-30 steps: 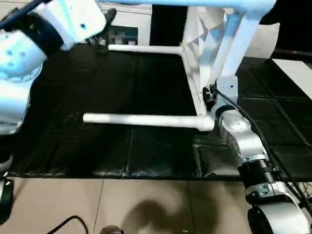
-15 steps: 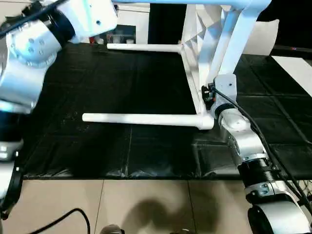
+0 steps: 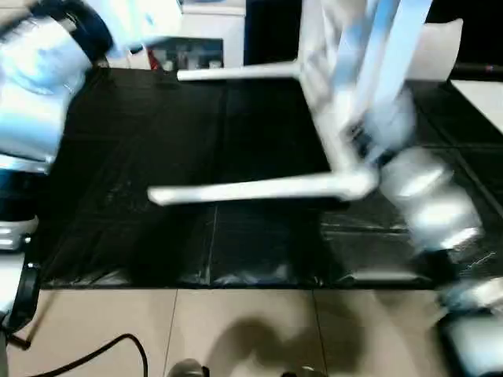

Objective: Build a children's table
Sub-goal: Flip table

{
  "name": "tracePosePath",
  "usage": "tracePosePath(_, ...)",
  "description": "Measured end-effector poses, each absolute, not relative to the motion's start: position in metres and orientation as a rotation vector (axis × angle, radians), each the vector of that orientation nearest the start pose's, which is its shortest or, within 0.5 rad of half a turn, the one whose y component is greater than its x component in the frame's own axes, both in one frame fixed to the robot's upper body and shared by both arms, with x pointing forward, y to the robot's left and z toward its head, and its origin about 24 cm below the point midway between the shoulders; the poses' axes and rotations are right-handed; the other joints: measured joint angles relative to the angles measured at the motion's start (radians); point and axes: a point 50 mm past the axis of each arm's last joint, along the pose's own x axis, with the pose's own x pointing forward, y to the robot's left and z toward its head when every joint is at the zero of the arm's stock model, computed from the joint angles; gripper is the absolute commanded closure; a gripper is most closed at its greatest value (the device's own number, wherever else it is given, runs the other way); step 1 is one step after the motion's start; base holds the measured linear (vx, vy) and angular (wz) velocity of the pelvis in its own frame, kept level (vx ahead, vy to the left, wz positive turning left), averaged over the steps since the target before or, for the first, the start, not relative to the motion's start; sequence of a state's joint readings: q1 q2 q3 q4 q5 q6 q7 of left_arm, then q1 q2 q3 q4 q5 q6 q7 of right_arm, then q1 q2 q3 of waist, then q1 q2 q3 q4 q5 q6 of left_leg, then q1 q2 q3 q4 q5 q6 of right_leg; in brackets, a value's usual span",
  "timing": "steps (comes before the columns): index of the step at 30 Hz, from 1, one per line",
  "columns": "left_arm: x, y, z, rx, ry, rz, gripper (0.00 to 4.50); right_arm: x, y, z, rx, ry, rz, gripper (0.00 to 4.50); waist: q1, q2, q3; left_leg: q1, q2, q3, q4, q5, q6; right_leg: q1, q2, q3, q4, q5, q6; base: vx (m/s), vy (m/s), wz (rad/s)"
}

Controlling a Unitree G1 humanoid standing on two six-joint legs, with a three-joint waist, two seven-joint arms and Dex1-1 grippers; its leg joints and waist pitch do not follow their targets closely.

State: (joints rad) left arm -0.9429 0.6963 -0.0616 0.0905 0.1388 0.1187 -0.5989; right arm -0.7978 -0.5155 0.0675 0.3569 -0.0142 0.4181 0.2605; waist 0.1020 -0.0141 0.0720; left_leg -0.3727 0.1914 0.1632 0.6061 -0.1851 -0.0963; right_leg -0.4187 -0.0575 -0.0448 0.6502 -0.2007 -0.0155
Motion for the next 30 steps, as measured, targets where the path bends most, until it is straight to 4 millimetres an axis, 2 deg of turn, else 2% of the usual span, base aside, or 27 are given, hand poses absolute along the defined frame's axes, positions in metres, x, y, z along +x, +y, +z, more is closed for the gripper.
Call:
tracePosePath(4, 0.330, 0.185, 0.309, 0.821, -0.445, -0.441, 2.64, 0.379, -0.221, 0.232, -0.599, 0.015, 0.158, 2.44, 0.004, 0.001, 0.000, 0.001, 0.000, 0.002, 0.001, 0.000, 0.002, 0.000, -0.001, 0.001, 0.002, 0.000, -0.001, 0.000, 0.000, 0.00)
tracePosePath(6, 0.327, 0.187, 0.307, 0.770, -0.427, -0.454, 2.64, 0.379, -0.227, 0.250, -0.632, 0.010, 0.191, 1.90, 0.006, 0.002, 0.000, 0.001, 0.001, 0.002, 0.003, 0.000, 0.003, 0.001, -0.001, 0.000, 0.002, 0.001, -0.002, 0.000, 0.000, 0.00)
tracePosePath(9, 0.325, 0.197, 0.303, 0.646, -0.372, -0.437, 2.66, 0.380, -0.230, 0.280, -0.685, -0.007, 0.302, 1.67, 0.008, 0.005, 0.000, 0.000, 0.002, 0.003, 0.007, -0.002, 0.007, 0.001, -0.001, 0.000, 0.005, 0.001, -0.002, 0.000, 0.000, 0.00)
tracePosePath(11, 0.326, 0.200, 0.297, 0.589, -0.334, -0.436, 2.68, 0.381, -0.228, 0.294, -0.703, -0.051, 0.324, 1.32, 0.010, 0.005, 0.000, 0.000, 0.002, 0.003, 0.010, -0.002, 0.007, 0.000, -0.001, 0.000, 0.006, 0.001, -0.002, 0.000, 0.000, 0.00)
tracePosePath(13, 0.328, 0.203, 0.291, 0.528, -0.298, -0.430, 2.68, 0.382, -0.224, 0.307, -0.724, -0.114, 0.358, 1.28, 0.010, 0.005, 0.001, -0.002, 0.003, 0.003, 0.015, -0.003, 0.008, 0.000, -0.001, 0.000, 0.009, 0.001, -0.002, 0.000, 0.000, 0.00)
tracePosePath(15, 0.331, 0.202, 0.287, 0.493, -0.277, -0.419, 2.68, 0.382, -0.215, 0.321, -0.746, -0.201, 0.390, 1.05, 0.007, 0.005, 0.000, -0.002, 0.002, 0.002, 0.020, -0.004, 0.010, 0.000, -0.002, 0.001, 0.012, 0.001, -0.003, 0.000, 0.000, 0.00)
tracePosePath(20, 0.334, 0.200, 0.281, 0.438, -0.230, -0.398, 2.68, 0.382, -0.202, 0.334, -0.750, -0.351, 0.441, 0.73, 0.004, 0.005, 0.000, -0.003, 0.003, 0.002, 0.025, -0.005, 0.011, 0.001, -0.002, 0.001, 0.013, 0.003, -0.003, 0.000, 0.000, 0.00)
tracePosePath(21, 0.335, 0.200, 0.280, 0.430, -0.222, -0.396, 2.68, 0.381, -0.200, 0.337, -0.725, -0.396, 0.453, 0.44, 0.004, 0.005, 0.001, -0.004, 0.003, 0.001, 0.026, -0.005, 0.011, 0.000, -0.002, 0.000, 0.013, 0.003, -0.003, 0.000, 0.000, 0.00)
tracePosePath(28, 0.336, 0.195, 0.275, 0.392, -0.234, -0.433, 2.68, 0.365, -0.192, 0.357, -0.453, -0.703, 0.523, 0.00, 0.011, 0.004, 0.000, -0.013, 0.003, -0.003, 0.028, -0.004, 0.015, -0.002, -0.001, -0.002, 0.012, 0.005, -0.004, 0.000, 0.000, 0.00)
tracePosePath(30, 0.335, 0.196, 0.273, 0.391, -0.234, -0.437, 2.69, 0.356, -0.200, 0.350, -0.346, -0.729, 0.575, 0.00, 0.013, 0.004, 0.000, -0.013, 0.002, -0.004, 0.028, -0.005, 0.017, 0.000, -0.001, -0.002, 0.009, 0.005, -0.004, 0.000, 0.000, 0.00)
